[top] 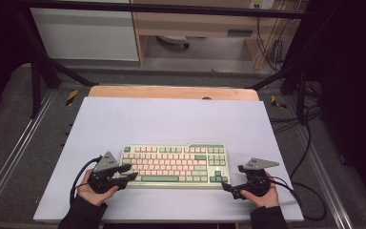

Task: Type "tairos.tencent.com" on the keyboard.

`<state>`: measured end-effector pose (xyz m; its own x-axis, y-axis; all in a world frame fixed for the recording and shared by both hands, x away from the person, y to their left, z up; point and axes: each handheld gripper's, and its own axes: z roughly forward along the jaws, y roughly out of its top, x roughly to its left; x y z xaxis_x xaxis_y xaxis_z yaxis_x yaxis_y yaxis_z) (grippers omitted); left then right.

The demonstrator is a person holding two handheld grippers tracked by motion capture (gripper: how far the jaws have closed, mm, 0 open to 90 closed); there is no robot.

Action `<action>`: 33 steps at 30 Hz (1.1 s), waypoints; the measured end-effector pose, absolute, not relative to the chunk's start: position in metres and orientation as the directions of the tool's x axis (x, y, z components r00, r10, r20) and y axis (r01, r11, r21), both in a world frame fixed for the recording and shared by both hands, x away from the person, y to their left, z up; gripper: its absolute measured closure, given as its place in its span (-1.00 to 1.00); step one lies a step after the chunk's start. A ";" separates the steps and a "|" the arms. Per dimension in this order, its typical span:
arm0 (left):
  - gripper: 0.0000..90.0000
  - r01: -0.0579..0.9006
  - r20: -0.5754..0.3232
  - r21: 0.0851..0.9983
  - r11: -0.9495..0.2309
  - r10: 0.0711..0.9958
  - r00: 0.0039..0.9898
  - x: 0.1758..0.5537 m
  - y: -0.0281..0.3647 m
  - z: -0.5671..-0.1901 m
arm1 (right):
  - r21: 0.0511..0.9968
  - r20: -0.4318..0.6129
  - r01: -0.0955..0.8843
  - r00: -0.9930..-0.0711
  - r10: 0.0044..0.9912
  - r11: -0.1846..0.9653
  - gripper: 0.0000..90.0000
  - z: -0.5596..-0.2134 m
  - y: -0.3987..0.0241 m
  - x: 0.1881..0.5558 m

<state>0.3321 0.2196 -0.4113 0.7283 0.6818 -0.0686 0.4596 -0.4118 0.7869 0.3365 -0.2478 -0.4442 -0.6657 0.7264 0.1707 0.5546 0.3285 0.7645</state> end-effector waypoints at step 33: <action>1.00 0.475 -0.106 0.779 -0.410 0.659 0.744 0.362 0.168 -0.411 | 0.764 0.174 0.555 -0.667 0.725 0.328 -0.98 -0.444 -0.248 0.336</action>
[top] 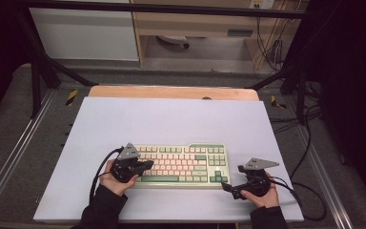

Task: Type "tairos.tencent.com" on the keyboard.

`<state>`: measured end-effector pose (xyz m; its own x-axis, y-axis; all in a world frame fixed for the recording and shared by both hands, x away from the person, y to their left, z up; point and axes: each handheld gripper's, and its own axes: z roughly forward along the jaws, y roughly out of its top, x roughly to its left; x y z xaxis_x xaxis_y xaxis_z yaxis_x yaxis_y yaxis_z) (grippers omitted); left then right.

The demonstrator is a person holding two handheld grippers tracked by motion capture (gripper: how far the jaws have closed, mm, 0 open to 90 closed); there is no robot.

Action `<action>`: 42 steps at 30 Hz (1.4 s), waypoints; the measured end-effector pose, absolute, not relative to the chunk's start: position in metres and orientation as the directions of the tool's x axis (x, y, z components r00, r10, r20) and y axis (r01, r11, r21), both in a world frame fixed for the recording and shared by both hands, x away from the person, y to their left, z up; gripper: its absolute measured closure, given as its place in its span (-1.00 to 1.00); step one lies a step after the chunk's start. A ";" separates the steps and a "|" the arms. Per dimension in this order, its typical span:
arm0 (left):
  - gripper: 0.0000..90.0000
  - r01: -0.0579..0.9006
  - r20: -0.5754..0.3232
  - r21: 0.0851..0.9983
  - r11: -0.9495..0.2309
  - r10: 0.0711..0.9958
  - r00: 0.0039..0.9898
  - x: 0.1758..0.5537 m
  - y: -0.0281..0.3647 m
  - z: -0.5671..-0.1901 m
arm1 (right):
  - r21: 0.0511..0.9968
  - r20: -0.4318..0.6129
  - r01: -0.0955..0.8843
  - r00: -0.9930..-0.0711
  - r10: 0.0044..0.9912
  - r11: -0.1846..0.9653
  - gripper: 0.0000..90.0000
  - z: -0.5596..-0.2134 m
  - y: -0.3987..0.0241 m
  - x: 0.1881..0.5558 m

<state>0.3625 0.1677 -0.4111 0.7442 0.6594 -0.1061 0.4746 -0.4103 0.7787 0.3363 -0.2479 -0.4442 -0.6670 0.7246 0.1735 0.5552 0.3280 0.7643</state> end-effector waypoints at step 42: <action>1.00 0.473 -0.074 0.775 -0.419 0.682 0.727 0.380 0.149 -0.426 | 0.762 0.174 0.555 -0.672 0.720 0.334 -0.98 -0.445 -0.247 0.336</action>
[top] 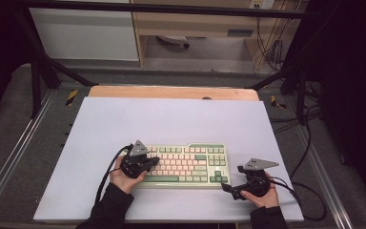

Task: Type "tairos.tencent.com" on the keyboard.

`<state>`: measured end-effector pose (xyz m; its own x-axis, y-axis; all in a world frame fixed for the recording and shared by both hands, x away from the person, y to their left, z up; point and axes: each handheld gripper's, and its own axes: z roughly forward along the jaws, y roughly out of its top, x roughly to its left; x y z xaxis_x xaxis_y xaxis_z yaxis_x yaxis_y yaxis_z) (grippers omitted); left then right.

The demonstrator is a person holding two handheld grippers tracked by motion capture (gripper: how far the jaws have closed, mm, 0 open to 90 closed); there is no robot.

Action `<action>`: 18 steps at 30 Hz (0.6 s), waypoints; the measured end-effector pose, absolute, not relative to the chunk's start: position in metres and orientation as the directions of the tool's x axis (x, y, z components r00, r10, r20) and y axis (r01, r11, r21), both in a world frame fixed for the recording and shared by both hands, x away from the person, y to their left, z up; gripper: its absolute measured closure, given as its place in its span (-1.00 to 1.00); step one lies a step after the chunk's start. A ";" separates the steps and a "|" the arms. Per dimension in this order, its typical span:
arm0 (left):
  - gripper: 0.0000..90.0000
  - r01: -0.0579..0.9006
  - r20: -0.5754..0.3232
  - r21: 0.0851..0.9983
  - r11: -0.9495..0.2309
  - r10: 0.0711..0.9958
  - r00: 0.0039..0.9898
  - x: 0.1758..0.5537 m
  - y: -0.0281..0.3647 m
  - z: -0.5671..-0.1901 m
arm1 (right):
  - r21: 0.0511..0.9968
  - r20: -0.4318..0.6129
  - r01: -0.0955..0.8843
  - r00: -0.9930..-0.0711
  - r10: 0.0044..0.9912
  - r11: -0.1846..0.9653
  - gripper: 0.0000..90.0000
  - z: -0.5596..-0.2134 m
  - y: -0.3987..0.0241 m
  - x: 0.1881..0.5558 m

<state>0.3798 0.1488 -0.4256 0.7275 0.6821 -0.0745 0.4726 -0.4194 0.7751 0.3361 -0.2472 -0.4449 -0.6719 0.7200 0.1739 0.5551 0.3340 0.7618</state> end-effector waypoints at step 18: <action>1.00 0.457 -0.065 0.788 -0.413 0.682 0.728 0.366 0.169 -0.415 | 0.763 0.170 0.553 -0.673 0.720 0.337 -0.98 -0.445 -0.247 0.336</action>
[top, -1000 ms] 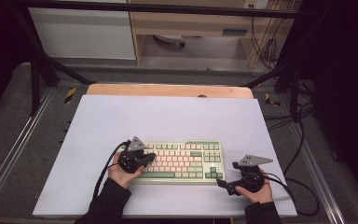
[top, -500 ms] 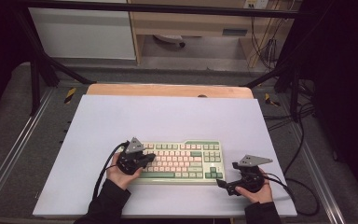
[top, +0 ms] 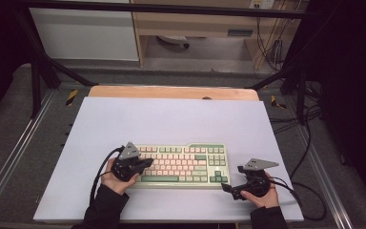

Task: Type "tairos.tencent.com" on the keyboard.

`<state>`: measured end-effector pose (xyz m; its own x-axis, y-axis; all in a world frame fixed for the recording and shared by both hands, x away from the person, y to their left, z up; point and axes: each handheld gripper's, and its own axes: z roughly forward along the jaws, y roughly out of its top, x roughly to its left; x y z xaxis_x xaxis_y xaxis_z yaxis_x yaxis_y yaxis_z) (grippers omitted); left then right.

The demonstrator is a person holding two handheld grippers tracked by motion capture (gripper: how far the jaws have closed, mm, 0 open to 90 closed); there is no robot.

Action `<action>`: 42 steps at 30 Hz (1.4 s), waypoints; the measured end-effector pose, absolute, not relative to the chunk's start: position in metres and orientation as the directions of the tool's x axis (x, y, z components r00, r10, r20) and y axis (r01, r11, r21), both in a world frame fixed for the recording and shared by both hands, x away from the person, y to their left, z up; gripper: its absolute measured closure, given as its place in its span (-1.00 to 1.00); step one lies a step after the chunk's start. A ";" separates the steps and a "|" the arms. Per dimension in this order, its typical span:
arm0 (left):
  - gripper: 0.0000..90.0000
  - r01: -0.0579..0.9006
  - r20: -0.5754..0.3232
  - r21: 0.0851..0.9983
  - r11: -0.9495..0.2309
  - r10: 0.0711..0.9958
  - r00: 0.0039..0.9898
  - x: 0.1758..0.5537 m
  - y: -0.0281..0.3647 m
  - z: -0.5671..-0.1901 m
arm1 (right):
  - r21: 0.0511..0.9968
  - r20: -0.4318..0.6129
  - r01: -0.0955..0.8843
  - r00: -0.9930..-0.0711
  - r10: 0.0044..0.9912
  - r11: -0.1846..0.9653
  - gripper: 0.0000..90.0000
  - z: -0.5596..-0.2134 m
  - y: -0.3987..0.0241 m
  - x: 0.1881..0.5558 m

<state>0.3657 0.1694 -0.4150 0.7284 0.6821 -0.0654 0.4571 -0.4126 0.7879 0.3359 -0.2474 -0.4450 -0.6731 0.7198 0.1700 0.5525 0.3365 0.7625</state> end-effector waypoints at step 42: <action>1.00 0.492 -0.029 0.763 -0.419 0.738 0.674 0.359 0.211 -0.432 | 0.763 0.171 0.552 -0.674 0.718 0.336 -0.98 -0.445 -0.247 0.335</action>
